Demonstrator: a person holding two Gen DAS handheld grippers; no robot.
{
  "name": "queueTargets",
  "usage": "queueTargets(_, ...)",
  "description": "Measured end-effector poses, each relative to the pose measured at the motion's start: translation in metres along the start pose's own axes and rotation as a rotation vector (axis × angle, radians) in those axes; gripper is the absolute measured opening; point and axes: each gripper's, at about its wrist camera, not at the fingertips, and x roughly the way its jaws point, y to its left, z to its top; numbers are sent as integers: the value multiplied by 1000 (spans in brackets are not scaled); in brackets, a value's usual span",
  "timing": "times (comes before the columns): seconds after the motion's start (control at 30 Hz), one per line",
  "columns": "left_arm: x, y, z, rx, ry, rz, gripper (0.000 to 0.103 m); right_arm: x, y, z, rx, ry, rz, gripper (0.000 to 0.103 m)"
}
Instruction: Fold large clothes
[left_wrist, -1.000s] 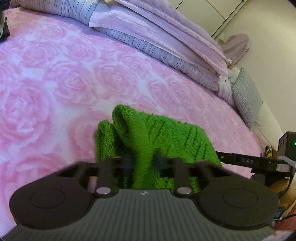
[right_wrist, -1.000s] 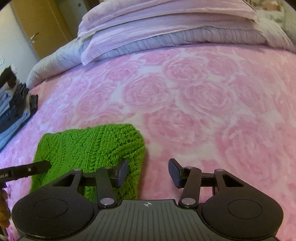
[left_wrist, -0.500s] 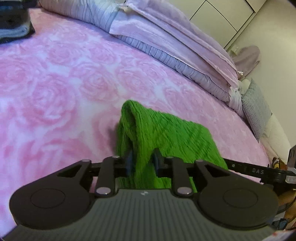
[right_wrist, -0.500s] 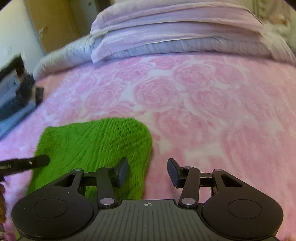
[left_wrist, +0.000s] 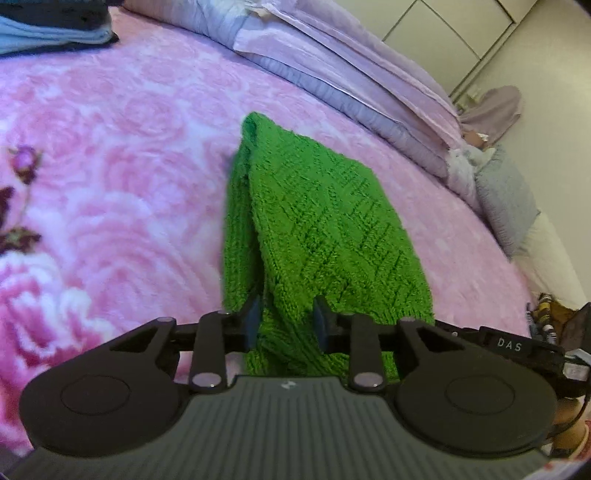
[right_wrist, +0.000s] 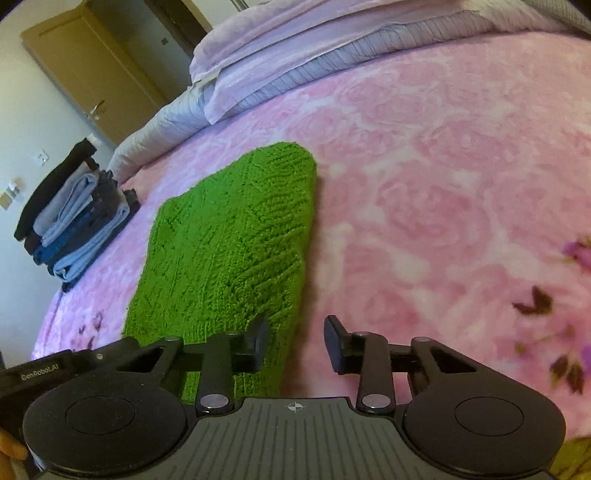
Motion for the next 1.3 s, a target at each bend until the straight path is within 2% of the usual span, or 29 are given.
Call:
queueTargets(0.1,-10,3,-7,-34,14,-13,24,-2,2,-4,-16,-5,-9,32)
queueTargets(0.2,-6,11,-14,-109,59,-74,24,0,-1,-11,9,0,0,32)
queueTargets(0.27,-1,15,-16,-155,54,-112,23,0,1,-13,6,0,-1,32)
queueTargets(0.33,0,17,-17,-165,26,-112,12,0,5,-14,-15,-3,-7,32)
queueTargets(0.37,-3,18,-17,-159,4,-103,11,0,6,-14,-27,-4,-10,32)
queueTargets(0.43,-10,19,-21,-111,-39,-29,4,0,8,-17,-47,2,-6,32)
queueTargets(0.5,-6,26,-27,-108,-32,-30,5,4,7,-22,-58,24,-17,32)
queueTargets(0.57,-6,31,-30,-165,-40,-56,7,8,3,-27,-49,30,-35,33)
queueTargets(0.63,-10,31,-30,-203,-41,-58,18,6,-8,-27,6,34,-25,35)
queueTargets(0.7,-19,32,-33,-273,-36,-61,19,2,-21,-23,75,39,10,42)
queueTargets(0.73,-25,34,-36,-310,-41,-80,26,-2,-29,-21,115,27,37,52)
queueTargets(0.77,-31,35,-40,-354,-46,-103,33,-6,-37,-19,162,8,67,57)
queueTargets(0.8,-34,36,-44,-397,-49,-122,45,-9,-44,-18,210,-11,97,64)
queueTargets(0.83,-36,38,-49,-444,-55,-143,50,-11,-53,-19,268,-29,138,66)
queueTargets(0.9,-30,39,-56,-500,-53,-179,53,-7,-62,-19,367,-28,205,67)
queueTargets(0.97,-18,41,-61,-541,-56,-163,53,2,-66,-20,432,4,271,67)
queueTargets(1.07,1,46,-65,-607,-45,-155,53,16,-62,-25,446,25,310,67)
queueTargets(1.1,5,47,-66,-618,-64,-162,53,20,-58,-26,437,22,315,67)
queueTargets(1.17,9,45,-65,-605,-93,-152,44,27,-51,-27,412,8,331,65)
queueTargets(1.2,11,45,-63,-589,-103,-154,31,31,-46,-27,400,12,332,47)
queueTargets(1.23,12,46,-61,-571,-104,-149,25,35,-40,-28,390,22,329,33)
queueTargets(1.3,7,51,-55,-568,-109,-152,19,34,-29,-33,382,9,301,23)
